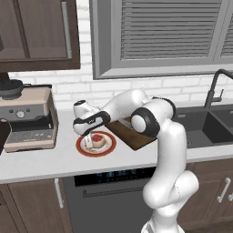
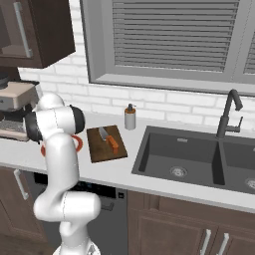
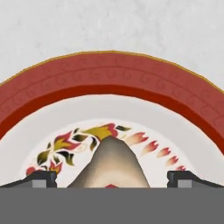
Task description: Pick up the knife from the drawer and place it on the cutting board. Then place the meat from the plate to the cutting board.
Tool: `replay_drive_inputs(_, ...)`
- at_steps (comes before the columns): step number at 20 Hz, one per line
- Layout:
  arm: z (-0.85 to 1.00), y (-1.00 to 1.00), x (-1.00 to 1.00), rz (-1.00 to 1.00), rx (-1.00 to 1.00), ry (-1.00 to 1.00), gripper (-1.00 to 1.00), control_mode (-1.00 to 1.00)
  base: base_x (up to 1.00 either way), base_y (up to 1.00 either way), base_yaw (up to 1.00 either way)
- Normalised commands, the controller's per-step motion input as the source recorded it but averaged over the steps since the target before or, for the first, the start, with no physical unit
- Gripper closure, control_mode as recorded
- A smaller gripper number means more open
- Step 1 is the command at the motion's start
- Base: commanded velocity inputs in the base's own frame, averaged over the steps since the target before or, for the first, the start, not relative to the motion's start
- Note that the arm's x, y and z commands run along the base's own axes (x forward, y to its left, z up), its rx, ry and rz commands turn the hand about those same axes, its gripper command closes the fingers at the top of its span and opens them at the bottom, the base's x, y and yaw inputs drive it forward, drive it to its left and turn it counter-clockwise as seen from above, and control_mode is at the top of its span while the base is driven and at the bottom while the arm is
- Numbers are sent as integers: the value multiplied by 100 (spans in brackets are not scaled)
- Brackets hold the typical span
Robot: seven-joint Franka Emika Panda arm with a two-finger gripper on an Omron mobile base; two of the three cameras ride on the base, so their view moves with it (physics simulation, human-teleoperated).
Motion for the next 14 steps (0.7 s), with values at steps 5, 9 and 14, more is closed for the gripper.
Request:
replay_drive_inputs(5, -50, 26, -6, 1, 0, 0, 100, -100, 0, 0, 0)
replay_drive_inputs(9, -3, -6, -82, 0, 0, -2, 100, -100, 0, 0, 0)
replay_drive_inputs(14, 56, -72, -87, 0, 6, -5, 100, -100, 0, 0, 0)
